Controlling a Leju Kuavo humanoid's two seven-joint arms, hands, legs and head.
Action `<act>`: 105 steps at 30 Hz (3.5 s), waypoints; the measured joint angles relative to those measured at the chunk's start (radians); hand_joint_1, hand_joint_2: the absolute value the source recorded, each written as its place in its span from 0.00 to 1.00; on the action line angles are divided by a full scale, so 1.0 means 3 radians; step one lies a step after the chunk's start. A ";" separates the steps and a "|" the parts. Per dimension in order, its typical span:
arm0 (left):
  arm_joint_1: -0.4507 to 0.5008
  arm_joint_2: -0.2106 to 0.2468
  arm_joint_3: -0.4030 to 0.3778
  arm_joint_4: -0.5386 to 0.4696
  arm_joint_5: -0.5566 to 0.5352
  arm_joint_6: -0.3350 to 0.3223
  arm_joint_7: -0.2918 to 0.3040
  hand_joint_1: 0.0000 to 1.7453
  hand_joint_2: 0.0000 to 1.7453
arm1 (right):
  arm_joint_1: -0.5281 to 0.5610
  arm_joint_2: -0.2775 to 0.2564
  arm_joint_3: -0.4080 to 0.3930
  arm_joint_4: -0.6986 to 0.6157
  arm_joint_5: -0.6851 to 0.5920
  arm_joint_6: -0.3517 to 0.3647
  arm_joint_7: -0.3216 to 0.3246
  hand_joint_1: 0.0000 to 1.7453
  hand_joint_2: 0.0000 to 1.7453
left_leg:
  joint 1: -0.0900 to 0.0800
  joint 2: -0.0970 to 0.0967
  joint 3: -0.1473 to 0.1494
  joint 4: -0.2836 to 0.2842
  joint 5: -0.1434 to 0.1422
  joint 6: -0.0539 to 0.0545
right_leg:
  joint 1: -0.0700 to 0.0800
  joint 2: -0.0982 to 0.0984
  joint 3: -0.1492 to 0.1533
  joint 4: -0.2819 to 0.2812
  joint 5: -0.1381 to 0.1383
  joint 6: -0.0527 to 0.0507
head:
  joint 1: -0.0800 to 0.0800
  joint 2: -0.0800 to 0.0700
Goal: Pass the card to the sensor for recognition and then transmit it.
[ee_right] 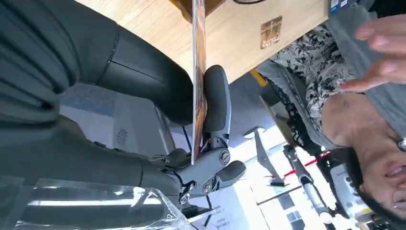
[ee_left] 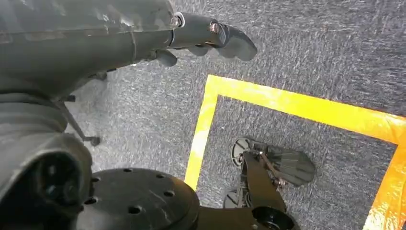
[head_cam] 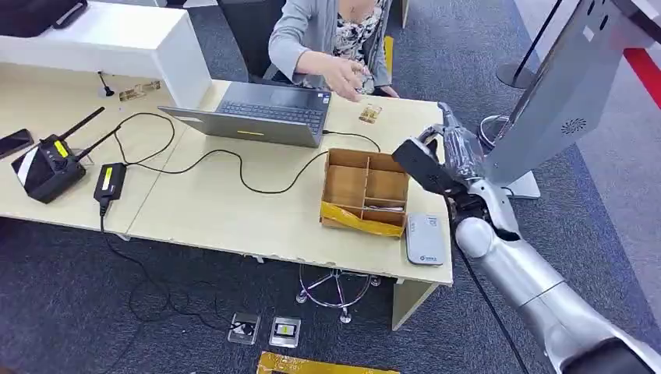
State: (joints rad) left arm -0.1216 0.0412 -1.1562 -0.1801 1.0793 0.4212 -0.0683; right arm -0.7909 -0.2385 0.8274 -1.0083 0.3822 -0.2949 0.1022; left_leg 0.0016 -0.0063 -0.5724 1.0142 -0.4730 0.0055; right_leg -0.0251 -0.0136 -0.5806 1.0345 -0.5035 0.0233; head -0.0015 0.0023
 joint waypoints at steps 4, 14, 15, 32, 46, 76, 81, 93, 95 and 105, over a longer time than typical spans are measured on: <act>-0.0003 0.0014 -0.0040 0.0000 -0.0043 -0.0035 -0.0011 0.00 0.00 | -0.0070 0.0112 0.0039 0.0058 0.0075 -0.0010 0.0025 1.00 1.00 | 0.0001 0.0000 0.0000 0.0000 0.0000 0.0000 | 0.0001 0.0001 -0.0001 0.0000 0.0000 0.0000 | 0.0000 0.0000; -0.0026 0.0019 -0.0083 0.0000 -0.0096 -0.0052 -0.0005 0.00 0.00 | -0.0203 0.0294 0.0126 0.0346 0.0113 -0.0065 -0.0003 1.00 1.00 | 0.0001 0.0000 0.0000 0.0000 0.0000 0.0000 | 0.0001 0.0000 0.0000 -0.0001 0.0000 0.0000 | 0.0001 0.0000; -0.0025 0.0020 -0.0085 0.0000 -0.0096 -0.0052 0.0013 0.00 0.00 | -0.0202 0.0298 0.0131 0.0371 0.0112 -0.0067 -0.0017 1.00 1.00 | 0.0001 0.0000 0.0000 0.0000 0.0000 0.0000 | 0.0001 0.0000 0.0000 -0.0001 0.0000 0.0000 | 0.0001 0.0000; -0.0020 0.0047 -0.0132 0.0000 -0.0074 -0.0061 0.0038 0.00 0.00 | -0.0202 0.0455 0.0240 0.0635 0.0325 -0.0084 -0.0127 0.00 0.00 | 0.0003 0.0002 0.0000 0.0000 -0.0001 -0.0002 | 0.0003 0.0007 -0.0001 -0.0001 0.0000 0.0000 | 0.0000 0.0000; -0.0013 0.0047 -0.0131 0.0000 0.0077 -0.0005 0.0051 0.00 0.00 | -0.0013 0.0242 0.0354 -0.0396 0.0805 0.0514 0.0375 0.00 0.00 | 0.0004 0.0010 0.0001 0.0000 -0.0002 -0.0002 | 0.0003 0.0011 -0.0004 -0.0002 0.0000 0.0000 | 0.0000 0.0000; -0.0002 -0.0067 -0.0127 -0.0001 0.0072 0.0333 0.0402 0.00 0.00 | 0.1140 -0.0074 0.0759 -0.1873 0.1826 0.0359 0.1298 0.00 1.00 | 0.0009 0.0013 0.0001 -0.0001 -0.0008 -0.0009 | 0.0008 0.0019 -0.0004 -0.0004 -0.0001 -0.0001 | 0.0000 0.0000; -0.0004 -0.0072 -0.0127 -0.0003 0.0041 0.0358 0.0421 0.00 0.00 | 0.1203 0.0032 0.0767 -0.1801 0.1794 0.0387 0.1335 0.00 1.00 | 0.0010 0.0013 0.0001 -0.0001 -0.0008 -0.0009 | 0.0008 0.0020 -0.0004 -0.0003 -0.0001 -0.0001 | 0.0001 0.0000; -0.0012 -0.0070 -0.0127 -0.0005 0.0018 0.0164 0.0436 0.00 0.00 | 0.1264 0.0338 0.0729 -0.1443 0.2247 0.0523 0.1497 0.00 1.00 | 0.0011 0.0013 0.0001 -0.0001 -0.0008 -0.0010 | 0.0009 0.0019 -0.0004 -0.0003 -0.0001 -0.0002 | 0.0000 0.0000; -0.0011 -0.0066 -0.0127 -0.0005 0.0021 0.0160 0.0436 0.00 0.00 | 0.1263 0.0392 0.0715 -0.1349 0.2318 0.0567 0.1526 0.00 1.00 | 0.0011 0.0013 0.0001 -0.0001 -0.0008 -0.0010 | 0.0010 0.0019 -0.0004 -0.0003 -0.0002 -0.0002 | 0.0000 0.0000; -0.0013 -0.0065 -0.0127 -0.0006 0.0006 0.0144 0.0473 0.00 0.00 | 0.1255 0.0520 0.0649 -0.1090 0.2447 0.0642 0.1574 0.00 1.00 | 0.0010 0.0013 0.0001 -0.0001 -0.0008 -0.0010 | 0.0009 0.0020 -0.0004 -0.0003 -0.0002 -0.0002 | 0.0001 0.0000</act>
State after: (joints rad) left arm -0.1255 0.0217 -1.1944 -0.1820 1.0811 0.4643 0.0736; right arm -0.4143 -0.0824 1.0220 -1.3351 1.1162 -0.1022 0.5745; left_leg 0.0047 -0.0025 -0.5722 1.0138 -0.4754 0.0025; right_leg -0.0223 -0.0077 -0.5818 1.0335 -0.5040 0.0227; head -0.0011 0.0023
